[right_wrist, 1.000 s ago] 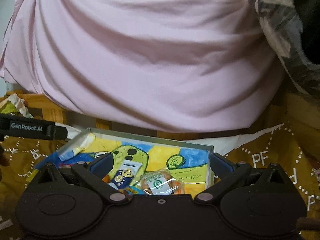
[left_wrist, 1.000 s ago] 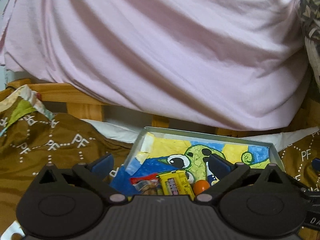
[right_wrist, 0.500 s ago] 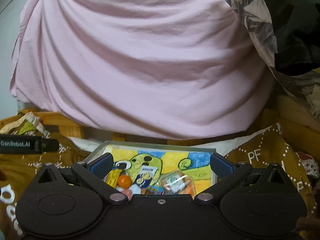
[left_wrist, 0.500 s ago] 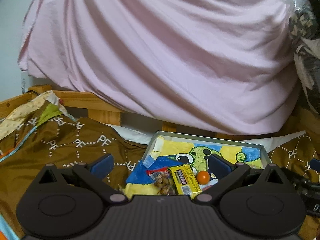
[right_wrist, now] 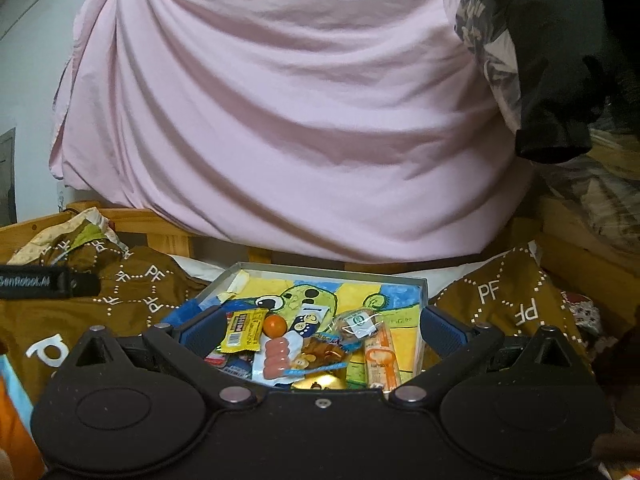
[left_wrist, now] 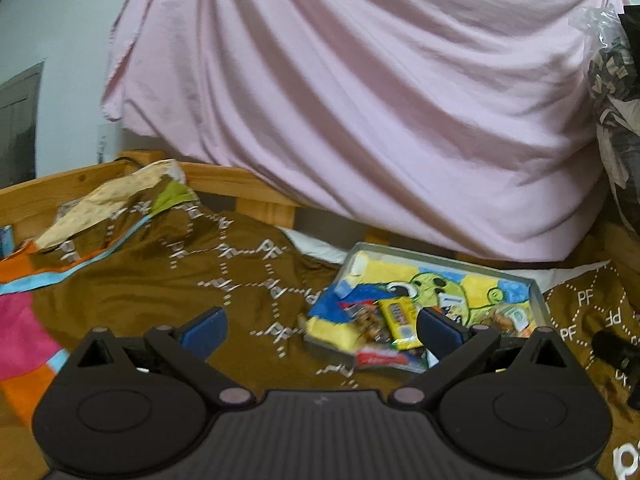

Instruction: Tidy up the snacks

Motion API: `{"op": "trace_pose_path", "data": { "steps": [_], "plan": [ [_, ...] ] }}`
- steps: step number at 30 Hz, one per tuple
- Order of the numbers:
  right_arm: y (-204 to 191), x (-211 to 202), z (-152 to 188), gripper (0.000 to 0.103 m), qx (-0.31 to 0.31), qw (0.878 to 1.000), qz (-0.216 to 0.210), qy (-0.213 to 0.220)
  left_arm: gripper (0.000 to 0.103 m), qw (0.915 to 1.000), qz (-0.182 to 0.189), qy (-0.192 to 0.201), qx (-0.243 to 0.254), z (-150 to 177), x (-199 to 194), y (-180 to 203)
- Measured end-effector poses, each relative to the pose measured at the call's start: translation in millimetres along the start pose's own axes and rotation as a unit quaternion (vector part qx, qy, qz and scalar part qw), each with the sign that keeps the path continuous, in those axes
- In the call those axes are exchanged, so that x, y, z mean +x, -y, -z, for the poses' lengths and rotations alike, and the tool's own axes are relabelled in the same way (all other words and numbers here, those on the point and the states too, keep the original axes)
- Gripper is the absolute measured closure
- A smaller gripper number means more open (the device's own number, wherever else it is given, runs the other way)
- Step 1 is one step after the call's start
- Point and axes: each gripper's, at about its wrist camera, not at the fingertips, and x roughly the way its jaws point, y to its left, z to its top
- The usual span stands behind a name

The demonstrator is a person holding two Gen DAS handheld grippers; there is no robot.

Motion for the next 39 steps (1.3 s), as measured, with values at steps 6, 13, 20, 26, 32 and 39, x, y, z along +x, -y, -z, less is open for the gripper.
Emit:
{"op": "trace_pose_path", "data": {
  "steps": [6, 13, 20, 26, 32, 39],
  "plan": [
    [-12.2, -19.9, 5.7, 0.001, 0.002, 1.0, -0.006, -0.008, 0.0, 0.9999, -0.009, -0.004, 0.003, 11.6, -24.2, -13.7],
    [-23.9, -42.9, 15.8, 0.001, 0.028, 0.999, -0.021, -0.024, 0.0, 0.9998, -0.012, -0.013, 0.01, 23.3, -44.4, -22.3],
    [-34.9, -59.4, 25.3, 0.001, 0.029, 0.998, -0.026, -0.039, 0.0, 0.9997, -0.011, -0.01, 0.019, 35.0, -58.6, -30.3],
    [-38.1, -67.1, 32.3, 0.001, 0.03, 0.998, -0.019, -0.053, 0.0, 0.9997, -0.004, -0.02, 0.012, 46.3, -64.3, -39.5],
    [-38.4, -73.6, 39.3, 0.001, 0.039, 0.997, -0.003, -0.068, 0.0, 0.9992, 0.001, -0.028, 0.028, 59.9, -70.8, -43.8],
    [-43.5, -80.1, 45.7, 0.001, 0.033, 0.996, 0.006, -0.077, 0.0, 0.999, 0.005, -0.03, 0.032, 66.2, -75.4, -42.4]
  ]
}}
